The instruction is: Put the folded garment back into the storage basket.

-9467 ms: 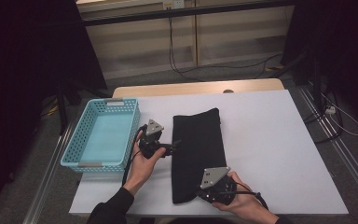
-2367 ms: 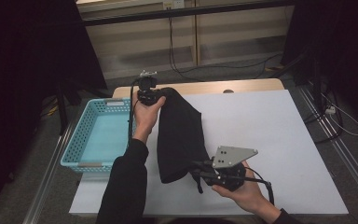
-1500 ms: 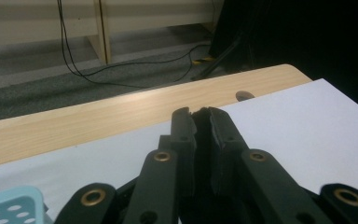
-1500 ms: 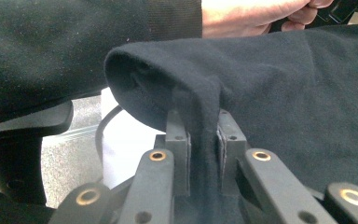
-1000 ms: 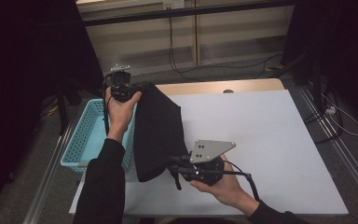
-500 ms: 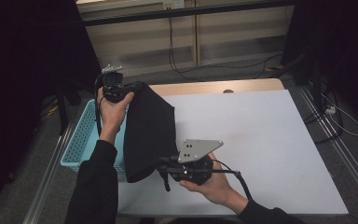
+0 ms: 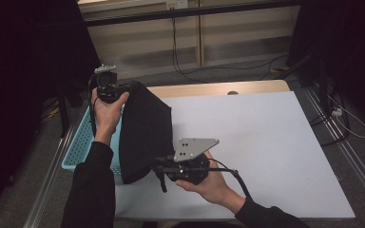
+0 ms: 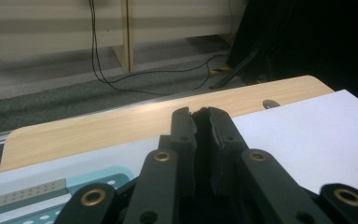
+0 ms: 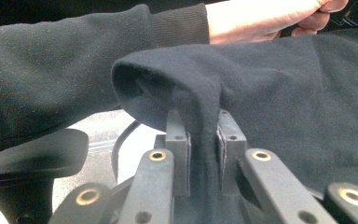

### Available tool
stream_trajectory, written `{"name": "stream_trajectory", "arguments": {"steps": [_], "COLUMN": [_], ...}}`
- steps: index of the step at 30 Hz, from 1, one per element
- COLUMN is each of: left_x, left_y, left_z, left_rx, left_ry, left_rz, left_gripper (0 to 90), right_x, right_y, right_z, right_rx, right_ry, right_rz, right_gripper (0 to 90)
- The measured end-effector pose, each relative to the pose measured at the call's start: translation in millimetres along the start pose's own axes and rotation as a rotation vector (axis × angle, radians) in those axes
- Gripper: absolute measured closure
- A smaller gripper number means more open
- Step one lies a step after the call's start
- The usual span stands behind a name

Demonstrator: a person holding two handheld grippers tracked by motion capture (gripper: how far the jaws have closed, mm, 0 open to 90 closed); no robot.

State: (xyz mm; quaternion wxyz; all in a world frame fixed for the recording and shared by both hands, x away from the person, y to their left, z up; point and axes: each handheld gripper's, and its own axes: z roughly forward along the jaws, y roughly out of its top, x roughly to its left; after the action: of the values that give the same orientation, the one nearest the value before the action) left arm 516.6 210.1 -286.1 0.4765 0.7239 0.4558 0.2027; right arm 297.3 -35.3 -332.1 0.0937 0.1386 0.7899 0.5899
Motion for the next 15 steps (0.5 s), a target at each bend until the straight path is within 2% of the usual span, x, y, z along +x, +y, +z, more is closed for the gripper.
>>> {"name": "stream_trajectory", "arguments": {"steps": [15], "left_x": [12.7], "left_y": [17.0], "left_z": [2.8], "left_rx": [-0.020], "left_ry": [-0.004], "left_rz": [-0.004], "left_gripper": [81.7], "right_x": [-13.0], "right_y": [14.2], "right_z": [10.1], "right_rx": [-0.005], "right_ry": [-0.008], "right_rz": [-0.013], "right_gripper": [79.3]}}
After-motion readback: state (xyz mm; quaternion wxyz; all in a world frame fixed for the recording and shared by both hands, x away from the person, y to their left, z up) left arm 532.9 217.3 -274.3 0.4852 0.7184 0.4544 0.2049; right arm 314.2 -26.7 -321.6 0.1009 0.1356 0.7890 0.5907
